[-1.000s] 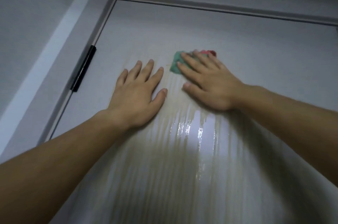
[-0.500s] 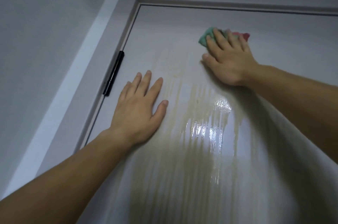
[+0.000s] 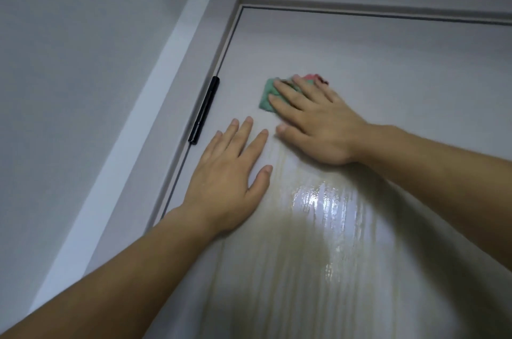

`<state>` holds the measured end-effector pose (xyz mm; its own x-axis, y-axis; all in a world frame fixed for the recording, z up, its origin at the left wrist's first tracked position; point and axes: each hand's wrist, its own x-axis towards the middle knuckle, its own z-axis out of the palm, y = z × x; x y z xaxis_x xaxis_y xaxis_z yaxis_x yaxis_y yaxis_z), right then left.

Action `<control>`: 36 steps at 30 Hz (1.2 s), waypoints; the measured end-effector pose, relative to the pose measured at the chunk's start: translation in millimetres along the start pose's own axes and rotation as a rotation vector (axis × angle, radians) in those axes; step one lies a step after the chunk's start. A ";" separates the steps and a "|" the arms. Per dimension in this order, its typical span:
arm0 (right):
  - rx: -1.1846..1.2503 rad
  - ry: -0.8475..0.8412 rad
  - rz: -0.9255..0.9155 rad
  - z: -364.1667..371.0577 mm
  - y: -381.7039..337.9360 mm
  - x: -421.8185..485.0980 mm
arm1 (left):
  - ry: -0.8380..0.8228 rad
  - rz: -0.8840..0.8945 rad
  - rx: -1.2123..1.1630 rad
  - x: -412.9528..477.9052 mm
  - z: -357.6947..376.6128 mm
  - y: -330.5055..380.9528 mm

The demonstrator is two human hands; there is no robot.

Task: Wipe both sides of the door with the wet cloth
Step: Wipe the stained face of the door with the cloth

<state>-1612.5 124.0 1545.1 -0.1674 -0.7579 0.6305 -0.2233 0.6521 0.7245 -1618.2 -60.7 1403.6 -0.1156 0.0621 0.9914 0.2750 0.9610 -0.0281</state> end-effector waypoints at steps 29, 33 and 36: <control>-0.003 -0.136 -0.109 -7.6 -12.1 33.8 | 0.002 0.030 -0.080 -25.7 2.9 -25.8; 0.027 -0.100 -0.122 -6.7 -39.1 77.0 | 0.001 0.034 -0.063 -26.8 2.6 -27.9; 0.034 -0.110 -0.147 -7.8 -29.0 68.7 | 0.000 0.045 -0.067 -27.2 1.5 -28.6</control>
<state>-1610.1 53.2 1569.6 -0.2345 -0.8435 0.4832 -0.2849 0.5349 0.7954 -1624.4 -89.4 1377.2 -0.1014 0.1049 0.9893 0.3433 0.9370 -0.0641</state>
